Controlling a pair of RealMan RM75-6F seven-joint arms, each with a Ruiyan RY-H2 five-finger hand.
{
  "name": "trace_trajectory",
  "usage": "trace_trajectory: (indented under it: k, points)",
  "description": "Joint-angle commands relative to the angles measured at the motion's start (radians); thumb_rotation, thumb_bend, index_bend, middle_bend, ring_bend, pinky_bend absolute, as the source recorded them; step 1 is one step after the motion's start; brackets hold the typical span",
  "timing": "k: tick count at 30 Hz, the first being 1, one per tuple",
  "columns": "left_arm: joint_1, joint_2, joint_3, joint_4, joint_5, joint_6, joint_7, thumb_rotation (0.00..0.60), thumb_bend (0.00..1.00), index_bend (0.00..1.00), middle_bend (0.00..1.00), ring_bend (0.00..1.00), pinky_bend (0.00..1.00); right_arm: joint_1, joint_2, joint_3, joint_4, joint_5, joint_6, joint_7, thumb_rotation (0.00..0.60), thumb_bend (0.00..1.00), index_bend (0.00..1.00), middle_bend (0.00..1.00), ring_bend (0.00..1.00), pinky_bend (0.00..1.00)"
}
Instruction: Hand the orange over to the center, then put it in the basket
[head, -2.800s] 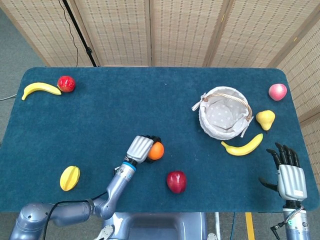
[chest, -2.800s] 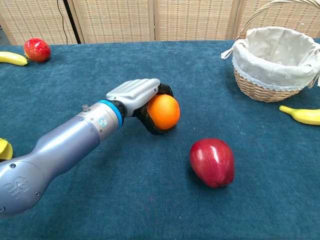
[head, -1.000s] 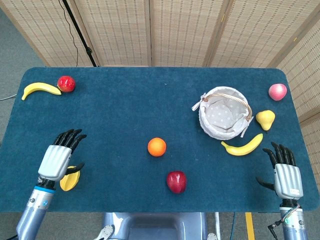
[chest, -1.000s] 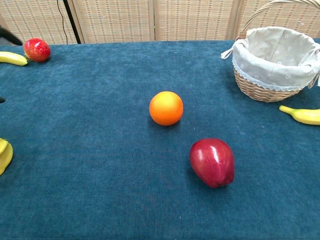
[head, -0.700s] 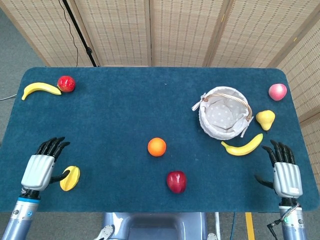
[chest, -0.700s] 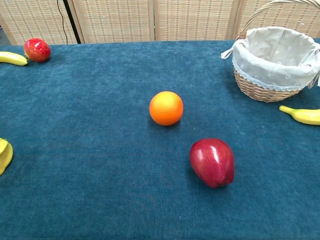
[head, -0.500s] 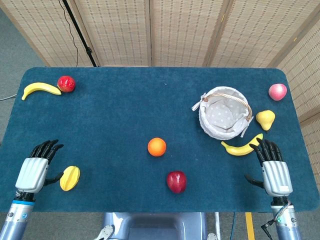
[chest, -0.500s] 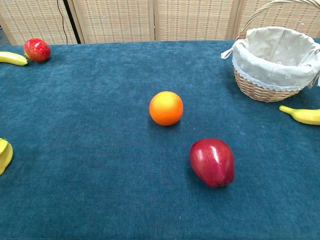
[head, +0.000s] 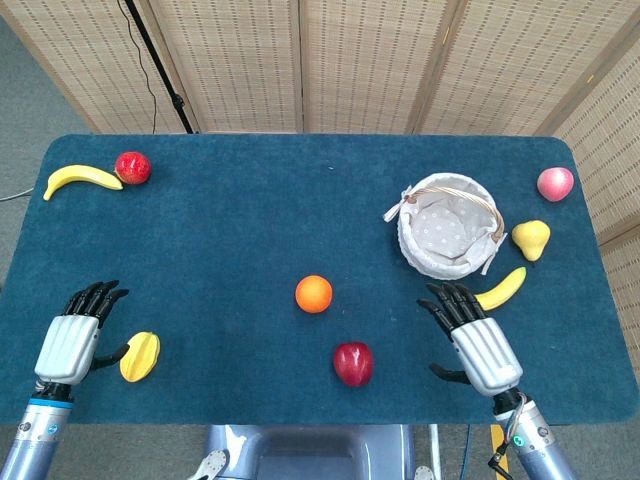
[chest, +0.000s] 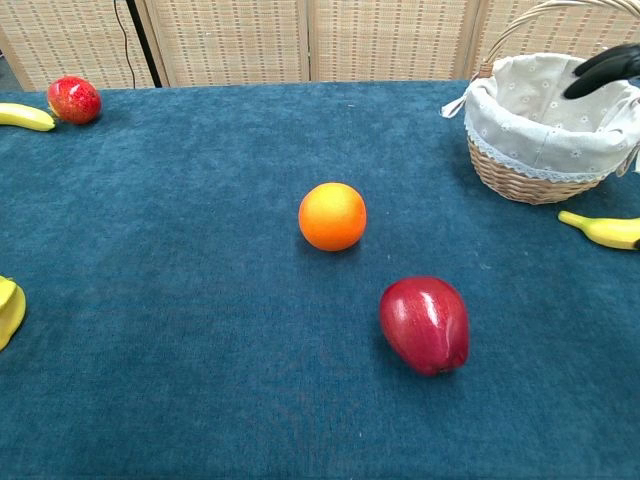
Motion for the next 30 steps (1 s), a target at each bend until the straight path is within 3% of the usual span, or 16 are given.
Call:
trace_trajectory:
  k: [1, 11, 15, 30]
  points:
    - [0.003, -0.003, -0.005, 0.003, -0.003, -0.008, -0.002, 0.600, 0.15, 0.21, 0.15, 0.10, 0.15, 0.062, -0.020, 0.017, -0.023, 0.037, -0.084, -0.013, 0.600, 0.00, 0.14, 0.06, 0.04, 0.06]
    - [0.014, -0.002, -0.021, 0.013, -0.003, -0.025, -0.013, 0.600, 0.15, 0.21, 0.15, 0.10, 0.15, 0.226, -0.129, 0.076, 0.027, 0.250, -0.303, -0.132, 0.600, 0.00, 0.01, 0.00, 0.02, 0.06]
    - [0.019, -0.002, -0.029, 0.019, -0.007, -0.031, -0.024, 0.600, 0.15, 0.21, 0.15, 0.10, 0.15, 0.296, -0.160, 0.101, 0.048, 0.354, -0.373, -0.178, 0.600, 0.00, 0.00, 0.00, 0.01, 0.06]
    - [0.018, -0.023, -0.045, 0.056, -0.033, -0.074, -0.048, 0.600, 0.15, 0.21, 0.15, 0.10, 0.15, 0.412, -0.220, 0.162, 0.057, 0.514, -0.382, -0.228, 0.600, 0.00, 0.00, 0.00, 0.01, 0.06]
